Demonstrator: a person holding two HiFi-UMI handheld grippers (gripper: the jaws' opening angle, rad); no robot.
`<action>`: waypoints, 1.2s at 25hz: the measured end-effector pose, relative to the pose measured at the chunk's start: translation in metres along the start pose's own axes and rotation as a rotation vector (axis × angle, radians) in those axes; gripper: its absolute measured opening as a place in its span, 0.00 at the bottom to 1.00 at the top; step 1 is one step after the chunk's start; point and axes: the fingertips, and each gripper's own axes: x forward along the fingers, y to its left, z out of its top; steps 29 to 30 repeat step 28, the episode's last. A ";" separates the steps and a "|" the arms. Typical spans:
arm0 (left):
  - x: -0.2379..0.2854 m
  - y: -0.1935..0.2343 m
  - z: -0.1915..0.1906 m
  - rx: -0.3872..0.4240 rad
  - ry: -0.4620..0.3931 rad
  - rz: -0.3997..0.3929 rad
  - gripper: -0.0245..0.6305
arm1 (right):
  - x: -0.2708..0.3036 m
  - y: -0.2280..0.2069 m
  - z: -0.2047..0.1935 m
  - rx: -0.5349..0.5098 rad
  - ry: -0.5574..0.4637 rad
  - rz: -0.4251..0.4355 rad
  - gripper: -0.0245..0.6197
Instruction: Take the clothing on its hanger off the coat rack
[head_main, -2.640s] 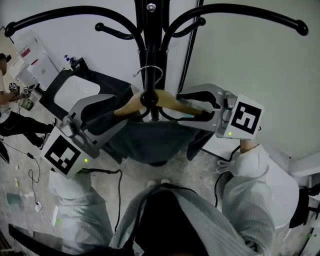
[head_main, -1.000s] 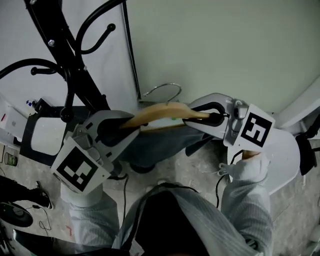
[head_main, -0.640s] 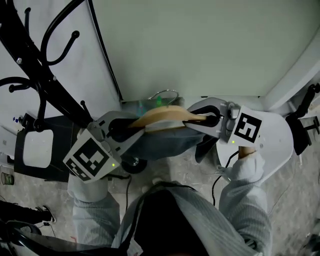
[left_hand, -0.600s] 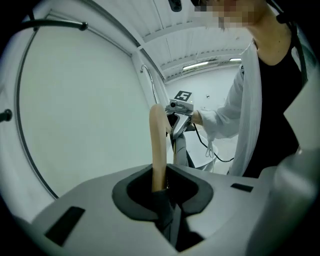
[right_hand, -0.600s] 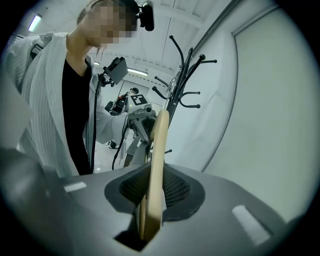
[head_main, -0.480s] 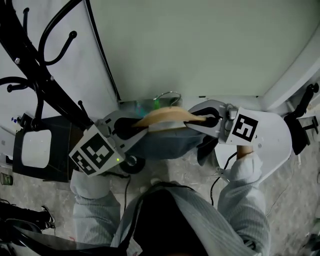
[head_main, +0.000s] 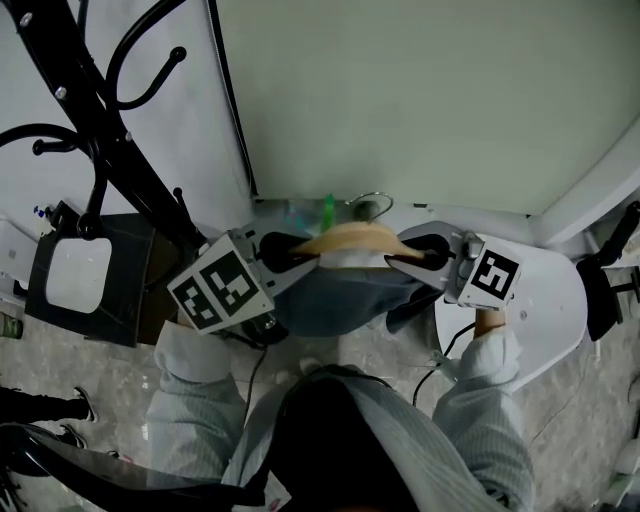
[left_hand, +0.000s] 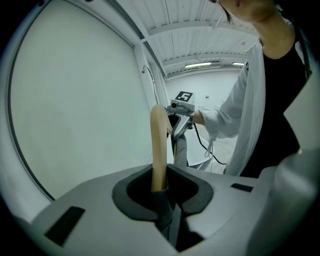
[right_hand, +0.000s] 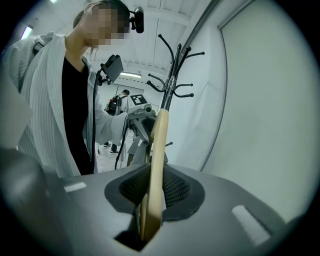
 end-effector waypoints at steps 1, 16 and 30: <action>0.000 0.000 -0.001 0.000 0.006 0.003 0.14 | 0.001 0.000 -0.001 -0.001 -0.001 0.003 0.13; -0.004 -0.002 0.002 0.000 0.013 0.028 0.14 | -0.001 -0.001 0.000 -0.057 0.008 0.022 0.13; -0.005 -0.003 0.000 0.000 0.020 -0.001 0.14 | 0.002 0.002 0.002 -0.048 0.022 0.041 0.13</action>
